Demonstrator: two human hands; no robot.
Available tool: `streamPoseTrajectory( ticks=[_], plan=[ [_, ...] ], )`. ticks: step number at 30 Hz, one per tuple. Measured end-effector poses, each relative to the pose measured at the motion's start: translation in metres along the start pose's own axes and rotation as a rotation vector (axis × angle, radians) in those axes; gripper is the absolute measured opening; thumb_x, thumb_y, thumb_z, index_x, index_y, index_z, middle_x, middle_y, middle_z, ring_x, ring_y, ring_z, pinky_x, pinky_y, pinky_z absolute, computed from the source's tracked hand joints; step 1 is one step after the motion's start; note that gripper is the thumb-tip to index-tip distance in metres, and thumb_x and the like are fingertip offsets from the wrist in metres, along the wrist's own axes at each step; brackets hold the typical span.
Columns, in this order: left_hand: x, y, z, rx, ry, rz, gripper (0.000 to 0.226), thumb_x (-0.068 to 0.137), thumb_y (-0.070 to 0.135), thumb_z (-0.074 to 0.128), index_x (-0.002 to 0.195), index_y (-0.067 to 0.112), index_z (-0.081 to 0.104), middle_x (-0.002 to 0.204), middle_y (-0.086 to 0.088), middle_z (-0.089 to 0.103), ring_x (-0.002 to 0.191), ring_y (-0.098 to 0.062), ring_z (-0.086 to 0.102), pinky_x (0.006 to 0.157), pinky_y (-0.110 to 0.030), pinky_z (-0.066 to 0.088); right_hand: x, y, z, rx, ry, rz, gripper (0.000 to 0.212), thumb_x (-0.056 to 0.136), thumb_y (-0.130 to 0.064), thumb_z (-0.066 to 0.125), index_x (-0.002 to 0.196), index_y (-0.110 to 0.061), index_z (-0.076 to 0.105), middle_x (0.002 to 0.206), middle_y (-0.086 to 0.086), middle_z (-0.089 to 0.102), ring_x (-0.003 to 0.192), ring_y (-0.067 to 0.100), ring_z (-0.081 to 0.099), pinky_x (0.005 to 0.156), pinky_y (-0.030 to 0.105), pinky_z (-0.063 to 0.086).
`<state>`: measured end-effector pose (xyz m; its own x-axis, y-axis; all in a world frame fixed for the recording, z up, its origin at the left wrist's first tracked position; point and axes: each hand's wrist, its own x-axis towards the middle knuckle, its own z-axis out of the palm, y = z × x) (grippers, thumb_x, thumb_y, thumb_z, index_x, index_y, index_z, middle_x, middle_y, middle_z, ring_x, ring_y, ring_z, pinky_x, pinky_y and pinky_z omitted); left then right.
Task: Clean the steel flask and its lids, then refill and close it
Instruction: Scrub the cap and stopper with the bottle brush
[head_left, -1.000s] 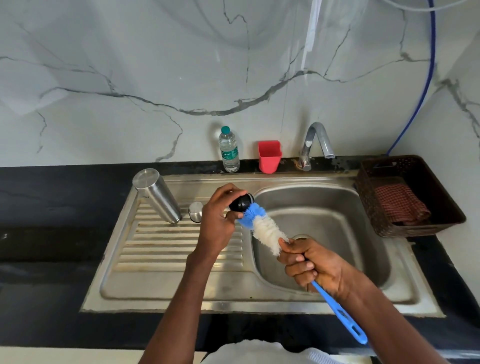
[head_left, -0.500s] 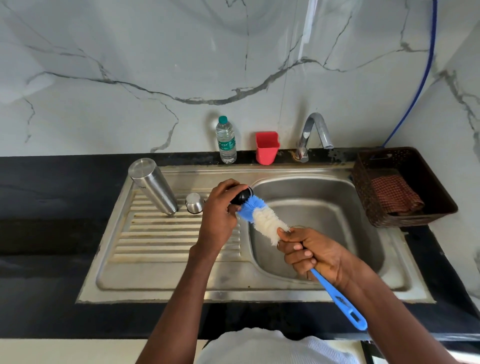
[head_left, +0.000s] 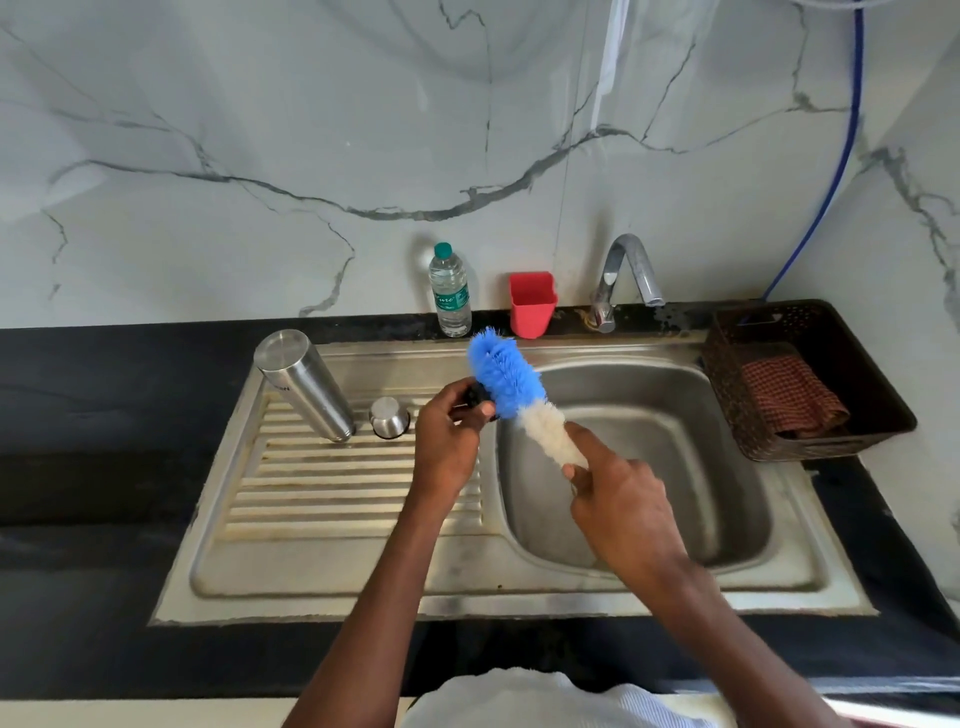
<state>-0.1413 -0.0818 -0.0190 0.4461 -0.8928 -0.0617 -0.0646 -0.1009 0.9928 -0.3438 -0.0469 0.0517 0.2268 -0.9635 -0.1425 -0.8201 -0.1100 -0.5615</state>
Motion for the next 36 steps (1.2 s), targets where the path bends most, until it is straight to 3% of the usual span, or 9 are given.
streamPoseTrajectory(
  ticks=[5,9,11,15,19,24,28,32,36],
  plan=[
    [0.013,-0.003,-0.014,-0.117,0.122,-0.103,0.025,0.094,-0.007,0.07,0.108,0.013,0.078,0.102,-0.008,0.081,0.098,-0.028,0.078,0.096,-0.048,0.062,-0.007,-0.002,-0.008,-0.044,-0.041,0.0,0.056,0.102,-0.022,0.055,0.15,-0.047,0.04,0.087,0.006,0.067,0.075,0.028,0.06,0.067,0.036,0.049],
    [0.006,-0.002,-0.003,-0.036,-0.007,-0.085,0.031,0.09,0.001,0.073,0.098,0.03,0.079,0.099,0.0,0.082,0.097,-0.023,0.079,0.096,-0.046,0.062,0.0,-0.006,-0.002,-0.057,0.008,0.025,0.062,0.102,-0.017,0.054,0.152,-0.046,0.035,0.087,0.009,0.068,0.08,0.032,0.065,0.071,0.044,0.056],
    [0.009,-0.003,-0.001,-0.013,0.015,-0.103,0.027,0.088,0.007,0.076,0.095,0.033,0.079,0.099,0.001,0.082,0.098,-0.023,0.078,0.096,-0.049,0.061,0.004,-0.009,-0.003,-0.125,-0.014,0.032,0.067,0.1,-0.015,0.053,0.154,-0.047,0.03,0.092,0.009,0.069,0.086,0.034,0.067,0.074,0.043,0.056],
    [0.014,-0.001,-0.005,-0.076,0.051,-0.124,0.028,0.095,-0.003,0.071,0.105,0.022,0.076,0.103,-0.001,0.081,0.097,-0.018,0.079,0.097,-0.045,0.062,-0.015,-0.014,0.004,-0.15,-0.062,-0.006,0.07,0.1,-0.014,0.054,0.155,-0.05,0.027,0.099,0.005,0.069,0.089,0.031,0.068,0.074,0.043,0.054],
    [0.011,-0.005,-0.003,0.007,0.048,-0.059,0.034,0.092,-0.004,0.071,0.109,0.025,0.076,0.104,0.005,0.081,0.102,-0.014,0.076,0.098,-0.041,0.06,0.009,-0.005,-0.005,-0.026,-0.048,0.047,0.056,0.104,-0.023,0.054,0.152,-0.048,0.04,0.096,0.01,0.073,0.09,0.032,0.069,0.08,0.041,0.054],
    [0.011,-0.01,-0.002,0.19,-0.003,0.028,0.039,0.088,-0.004,0.075,0.122,0.015,0.074,0.11,0.007,0.079,0.104,-0.007,0.073,0.101,-0.042,0.058,-0.004,-0.01,-0.001,-0.103,-0.078,0.003,0.058,0.103,-0.022,0.052,0.152,-0.047,0.035,0.096,0.007,0.068,0.088,0.03,0.066,0.074,0.04,0.054],
    [0.008,-0.014,-0.001,0.298,0.026,0.098,0.044,0.087,-0.002,0.074,0.127,0.018,0.071,0.112,0.007,0.077,0.106,-0.009,0.071,0.1,-0.041,0.058,0.021,0.0,-0.009,-0.001,-0.119,0.026,0.051,0.102,-0.024,0.054,0.148,-0.045,0.047,0.107,0.001,0.073,0.093,0.024,0.069,0.085,0.039,0.055],
    [0.007,-0.014,-0.002,0.337,-0.031,0.158,0.046,0.088,-0.002,0.074,0.13,0.016,0.068,0.116,0.004,0.076,0.109,-0.013,0.071,0.101,-0.044,0.057,0.019,0.011,-0.008,0.026,-0.157,0.039,0.048,0.101,-0.028,0.055,0.145,-0.047,0.05,0.105,-0.002,0.072,0.091,0.02,0.067,0.07,0.031,0.048],
    [0.008,-0.017,-0.007,0.41,-0.013,0.203,0.051,0.086,-0.003,0.076,0.132,0.017,0.068,0.119,0.002,0.075,0.109,-0.015,0.07,0.101,-0.043,0.057,0.043,0.022,-0.015,0.242,-0.203,0.14,0.032,0.097,-0.032,0.059,0.127,-0.045,0.063,0.105,-0.009,0.074,0.093,0.018,0.071,0.076,0.036,0.058]
  ],
)
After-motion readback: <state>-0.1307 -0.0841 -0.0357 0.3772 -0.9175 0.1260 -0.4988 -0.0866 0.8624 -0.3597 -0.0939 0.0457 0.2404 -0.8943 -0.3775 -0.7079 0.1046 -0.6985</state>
